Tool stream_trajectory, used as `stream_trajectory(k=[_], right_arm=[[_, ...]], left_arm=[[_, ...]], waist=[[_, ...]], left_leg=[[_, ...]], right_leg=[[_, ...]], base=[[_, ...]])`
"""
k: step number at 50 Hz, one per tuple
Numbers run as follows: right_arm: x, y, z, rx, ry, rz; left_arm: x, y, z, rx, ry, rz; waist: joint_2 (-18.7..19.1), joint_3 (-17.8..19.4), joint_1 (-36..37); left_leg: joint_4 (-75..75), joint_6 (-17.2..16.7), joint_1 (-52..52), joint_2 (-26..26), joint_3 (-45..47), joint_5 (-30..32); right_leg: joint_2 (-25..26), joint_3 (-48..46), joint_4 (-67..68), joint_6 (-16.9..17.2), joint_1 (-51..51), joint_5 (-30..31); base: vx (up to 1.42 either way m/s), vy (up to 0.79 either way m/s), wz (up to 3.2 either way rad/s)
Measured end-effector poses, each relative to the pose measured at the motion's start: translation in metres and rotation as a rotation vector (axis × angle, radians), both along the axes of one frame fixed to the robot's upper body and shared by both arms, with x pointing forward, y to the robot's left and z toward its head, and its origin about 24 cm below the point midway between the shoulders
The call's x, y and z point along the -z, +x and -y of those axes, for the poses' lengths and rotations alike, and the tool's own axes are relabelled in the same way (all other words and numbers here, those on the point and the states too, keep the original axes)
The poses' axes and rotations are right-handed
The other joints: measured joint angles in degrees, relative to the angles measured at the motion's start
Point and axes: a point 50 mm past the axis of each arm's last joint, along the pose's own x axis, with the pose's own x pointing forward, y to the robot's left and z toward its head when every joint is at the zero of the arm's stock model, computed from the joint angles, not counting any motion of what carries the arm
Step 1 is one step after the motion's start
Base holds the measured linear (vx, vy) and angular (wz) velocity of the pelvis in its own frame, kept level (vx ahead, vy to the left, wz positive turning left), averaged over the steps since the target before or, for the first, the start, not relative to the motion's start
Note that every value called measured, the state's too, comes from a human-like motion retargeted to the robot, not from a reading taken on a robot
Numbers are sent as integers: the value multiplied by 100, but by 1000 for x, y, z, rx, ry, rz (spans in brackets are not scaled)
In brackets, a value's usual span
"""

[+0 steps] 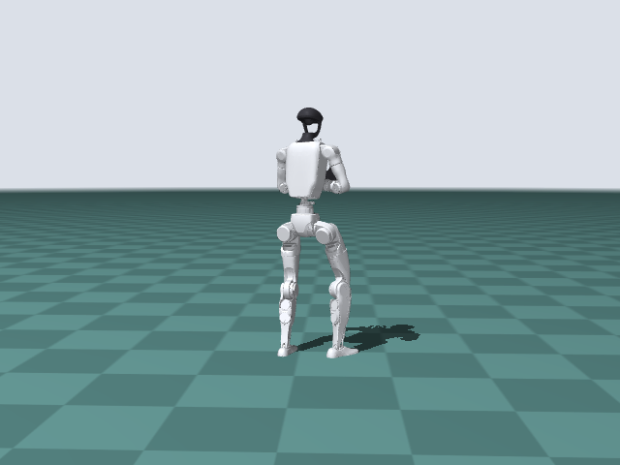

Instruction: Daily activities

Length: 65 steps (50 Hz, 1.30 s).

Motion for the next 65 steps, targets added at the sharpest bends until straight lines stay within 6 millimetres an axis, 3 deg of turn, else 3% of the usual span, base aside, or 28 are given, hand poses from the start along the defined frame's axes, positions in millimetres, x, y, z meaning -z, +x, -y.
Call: stream_trajectory(k=[32, 65], right_arm=[[-4, 14, 3, 58, -125, 228], [-3, 20, 8, 26, -237, 490]], left_arm=[[-9, 14, -2, -126, 37, 212], [-11, 16, 0, -55, 120, 400]], waist=[[-63, 142, -83], [-137, 69, -156]], left_leg=[[-68, 29, -116, -26, -147, 135], [-266, 13, -22, -10, -231, 235]], right_leg=[[-39, -93, -69, -107, 5, 148], [58, -15, -342, -103, 167, 360]], base=[[0, 0, 0], [0, 0, 0]])
